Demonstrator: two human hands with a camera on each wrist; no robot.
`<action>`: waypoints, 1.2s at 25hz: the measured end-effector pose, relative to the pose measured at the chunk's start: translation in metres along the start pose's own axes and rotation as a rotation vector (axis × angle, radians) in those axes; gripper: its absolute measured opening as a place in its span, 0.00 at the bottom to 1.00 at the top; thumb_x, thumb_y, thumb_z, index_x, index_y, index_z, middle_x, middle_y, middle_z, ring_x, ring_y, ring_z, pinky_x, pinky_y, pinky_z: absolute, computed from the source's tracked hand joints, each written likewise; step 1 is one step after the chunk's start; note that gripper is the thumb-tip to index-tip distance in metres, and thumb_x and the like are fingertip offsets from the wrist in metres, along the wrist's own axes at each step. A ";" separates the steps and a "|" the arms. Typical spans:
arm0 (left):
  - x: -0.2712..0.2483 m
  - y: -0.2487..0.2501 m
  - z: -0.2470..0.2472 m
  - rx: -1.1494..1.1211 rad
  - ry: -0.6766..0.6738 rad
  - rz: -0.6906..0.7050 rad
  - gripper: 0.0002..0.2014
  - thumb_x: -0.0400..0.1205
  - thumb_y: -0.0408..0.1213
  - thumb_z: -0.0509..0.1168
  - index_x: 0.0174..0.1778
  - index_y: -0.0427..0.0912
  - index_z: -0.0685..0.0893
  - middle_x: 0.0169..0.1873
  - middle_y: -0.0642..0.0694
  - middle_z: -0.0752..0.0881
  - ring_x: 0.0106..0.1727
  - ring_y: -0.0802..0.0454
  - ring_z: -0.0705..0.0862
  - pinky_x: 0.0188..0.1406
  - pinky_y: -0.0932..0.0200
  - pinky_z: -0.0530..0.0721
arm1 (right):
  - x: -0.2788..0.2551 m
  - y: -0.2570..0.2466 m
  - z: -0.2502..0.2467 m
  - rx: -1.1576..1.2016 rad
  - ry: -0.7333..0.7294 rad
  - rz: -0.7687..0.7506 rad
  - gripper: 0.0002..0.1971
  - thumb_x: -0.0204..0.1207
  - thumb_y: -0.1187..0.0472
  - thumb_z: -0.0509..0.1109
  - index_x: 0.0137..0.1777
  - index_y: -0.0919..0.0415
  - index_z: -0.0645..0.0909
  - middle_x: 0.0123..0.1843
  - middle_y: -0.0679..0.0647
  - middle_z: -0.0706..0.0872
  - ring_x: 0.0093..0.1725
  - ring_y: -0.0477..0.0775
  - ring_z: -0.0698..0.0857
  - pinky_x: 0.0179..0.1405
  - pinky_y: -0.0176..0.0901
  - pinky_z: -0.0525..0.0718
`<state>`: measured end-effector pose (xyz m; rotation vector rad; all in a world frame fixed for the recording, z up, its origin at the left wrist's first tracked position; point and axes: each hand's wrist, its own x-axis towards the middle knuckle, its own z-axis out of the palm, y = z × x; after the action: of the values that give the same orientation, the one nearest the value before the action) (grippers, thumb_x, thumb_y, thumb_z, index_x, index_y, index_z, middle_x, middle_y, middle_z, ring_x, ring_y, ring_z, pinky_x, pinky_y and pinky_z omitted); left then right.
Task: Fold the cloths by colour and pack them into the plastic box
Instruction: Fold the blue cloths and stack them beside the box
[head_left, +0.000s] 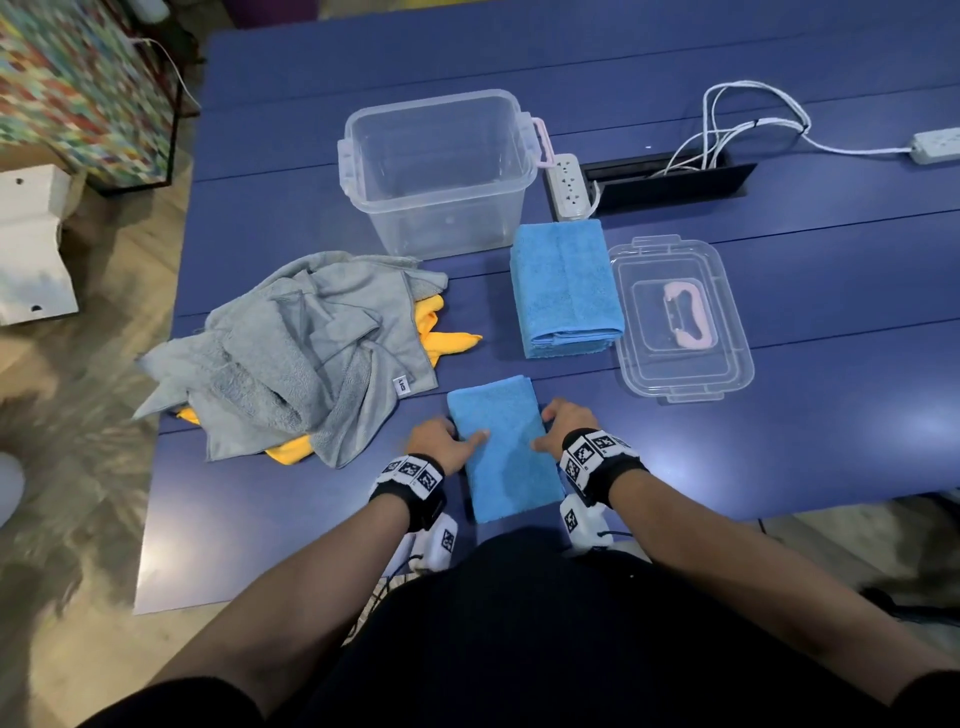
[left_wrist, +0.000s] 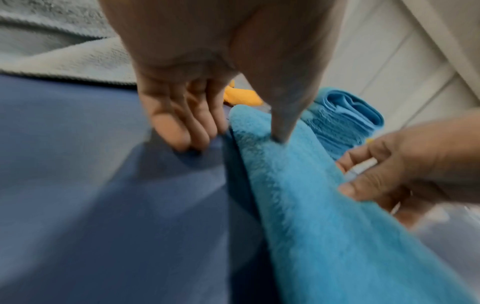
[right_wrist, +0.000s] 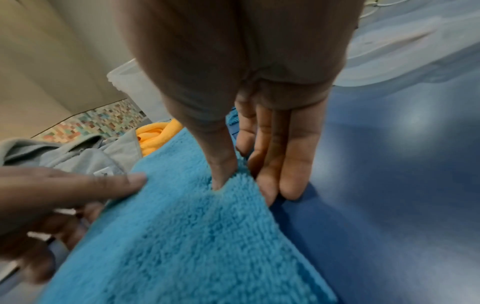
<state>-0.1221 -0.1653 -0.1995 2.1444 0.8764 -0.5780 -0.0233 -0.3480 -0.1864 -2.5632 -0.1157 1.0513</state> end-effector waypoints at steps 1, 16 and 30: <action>0.003 0.005 0.000 -0.109 -0.088 -0.030 0.19 0.73 0.60 0.74 0.42 0.48 0.81 0.42 0.51 0.86 0.43 0.50 0.85 0.37 0.59 0.82 | 0.000 0.002 0.000 0.037 0.002 0.008 0.19 0.67 0.60 0.81 0.56 0.57 0.78 0.48 0.53 0.82 0.48 0.55 0.84 0.45 0.43 0.84; -0.019 0.051 -0.017 -1.066 -0.473 -0.037 0.23 0.70 0.33 0.68 0.63 0.33 0.83 0.57 0.37 0.88 0.53 0.41 0.88 0.59 0.46 0.83 | -0.018 0.018 -0.018 1.171 -0.433 -0.055 0.27 0.74 0.36 0.68 0.61 0.58 0.83 0.60 0.58 0.88 0.56 0.58 0.88 0.55 0.54 0.85; 0.033 0.163 -0.039 -0.497 0.346 0.348 0.30 0.85 0.44 0.63 0.81 0.44 0.59 0.49 0.48 0.85 0.49 0.50 0.86 0.48 0.61 0.79 | 0.023 -0.041 -0.129 0.552 0.340 -0.237 0.16 0.86 0.54 0.57 0.69 0.60 0.71 0.60 0.59 0.84 0.58 0.61 0.83 0.55 0.45 0.76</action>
<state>0.0244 -0.2029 -0.1210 1.8888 0.7059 0.1807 0.0856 -0.3442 -0.1022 -2.1156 -0.0314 0.4631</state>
